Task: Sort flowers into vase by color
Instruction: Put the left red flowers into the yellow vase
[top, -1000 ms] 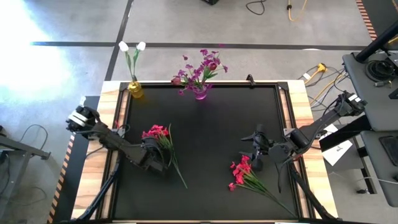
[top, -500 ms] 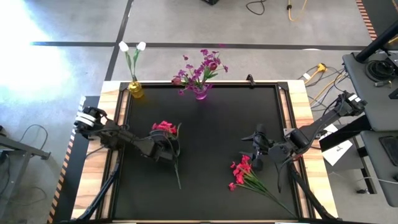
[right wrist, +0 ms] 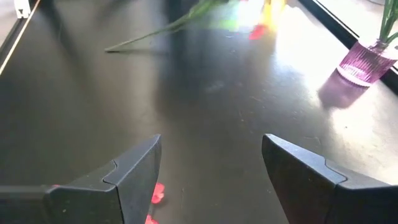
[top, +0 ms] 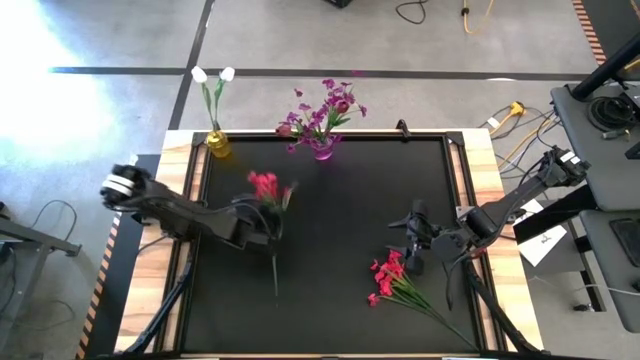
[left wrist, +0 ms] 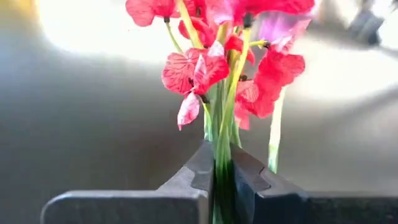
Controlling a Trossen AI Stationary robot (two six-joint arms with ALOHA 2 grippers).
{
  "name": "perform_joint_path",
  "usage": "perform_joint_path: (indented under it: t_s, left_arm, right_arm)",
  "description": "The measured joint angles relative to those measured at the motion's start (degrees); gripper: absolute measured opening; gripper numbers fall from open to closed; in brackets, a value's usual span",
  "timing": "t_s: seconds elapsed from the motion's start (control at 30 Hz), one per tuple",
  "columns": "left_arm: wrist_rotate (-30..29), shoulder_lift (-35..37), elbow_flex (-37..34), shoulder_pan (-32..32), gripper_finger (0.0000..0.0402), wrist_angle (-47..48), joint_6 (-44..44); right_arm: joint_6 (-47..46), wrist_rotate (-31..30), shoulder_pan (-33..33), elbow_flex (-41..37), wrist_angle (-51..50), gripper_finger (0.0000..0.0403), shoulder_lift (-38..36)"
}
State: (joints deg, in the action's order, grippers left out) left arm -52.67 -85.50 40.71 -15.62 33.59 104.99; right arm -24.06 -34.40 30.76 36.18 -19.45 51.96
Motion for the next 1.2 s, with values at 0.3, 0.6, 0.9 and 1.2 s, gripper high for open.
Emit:
perform_joint_path:
  t_s: [0.3, 0.6, 0.9, 1.2]
  left_arm:
    - [-37.22, 16.65, 0.61, 4.11, 0.0002, 11.19, -14.24]
    - [-37.37, 21.18, 1.02, 29.96, 0.0001, 10.29, -29.07]
    - [-37.37, 21.71, 12.52, 47.52, 0.0, 10.03, -46.46]
    - [-37.42, 16.94, 31.13, 57.1, 0.0, 11.47, -55.65]
  right_arm:
    - [0.69, 0.08, 0.0, 0.0, 0.88, 0.027, 0.0]
    - [1.66, -0.12, 0.0, 0.0, 1.74, 0.027, 0.0]
    - [5.06, -3.21, -0.02, 0.0, 2.28, 0.027, 0.0]
    - [7.48, -6.18, -0.04, 0.0, 3.62, 0.027, 0.0]
